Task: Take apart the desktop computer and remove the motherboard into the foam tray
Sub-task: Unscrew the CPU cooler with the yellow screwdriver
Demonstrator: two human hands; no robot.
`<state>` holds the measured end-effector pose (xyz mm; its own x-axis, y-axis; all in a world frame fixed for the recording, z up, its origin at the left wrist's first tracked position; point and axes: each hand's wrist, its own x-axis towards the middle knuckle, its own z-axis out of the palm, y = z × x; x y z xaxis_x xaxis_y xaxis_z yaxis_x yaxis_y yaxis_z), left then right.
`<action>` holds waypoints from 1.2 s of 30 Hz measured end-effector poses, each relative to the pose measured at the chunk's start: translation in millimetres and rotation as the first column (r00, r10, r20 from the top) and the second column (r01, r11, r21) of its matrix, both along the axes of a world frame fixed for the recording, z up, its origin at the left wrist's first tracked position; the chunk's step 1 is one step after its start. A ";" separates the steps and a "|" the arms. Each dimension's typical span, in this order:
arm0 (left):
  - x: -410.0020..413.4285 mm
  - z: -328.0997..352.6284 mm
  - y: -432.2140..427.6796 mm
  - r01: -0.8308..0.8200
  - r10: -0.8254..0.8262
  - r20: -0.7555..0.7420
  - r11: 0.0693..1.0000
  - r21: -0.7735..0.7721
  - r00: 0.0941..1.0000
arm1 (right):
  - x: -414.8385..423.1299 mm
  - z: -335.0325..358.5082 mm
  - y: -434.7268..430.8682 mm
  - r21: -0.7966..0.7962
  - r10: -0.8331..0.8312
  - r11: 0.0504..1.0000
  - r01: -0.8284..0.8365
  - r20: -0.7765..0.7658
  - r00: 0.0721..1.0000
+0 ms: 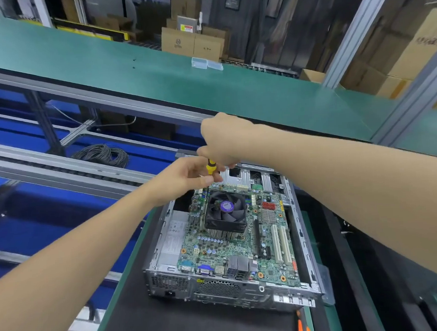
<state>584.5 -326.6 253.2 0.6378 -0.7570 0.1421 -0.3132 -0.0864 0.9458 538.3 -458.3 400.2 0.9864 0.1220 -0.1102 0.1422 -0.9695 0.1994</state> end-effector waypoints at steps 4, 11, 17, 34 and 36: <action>7.0 7.1 3.4 0.101 -0.113 -0.127 0.990 -0.101 0.985 | -0.1 0.0 -2.8 0.016 0.045 0.999 -0.046 0.011 0.999; 10.2 -2.0 7.1 -0.062 0.057 -0.054 0.994 -0.091 0.997 | 9.5 0.9 4.0 0.082 0.327 0.944 -0.319 -0.112 0.938; 6.2 -2.8 -1.3 -0.202 0.204 0.055 0.979 -0.039 0.977 | 17.9 12.7 -7.2 0.102 0.419 0.908 -0.406 -0.218 0.882; 10.7 15.9 4.6 0.211 -0.210 -0.079 0.977 0.002 0.974 | 10.8 -2.9 -6.9 0.069 0.010 0.998 0.001 -0.154 0.988; 11.5 12.6 4.1 0.232 -0.234 -0.119 0.972 -0.028 0.965 | 12.1 -1.9 -5.9 0.046 0.041 0.998 -0.034 -0.166 0.985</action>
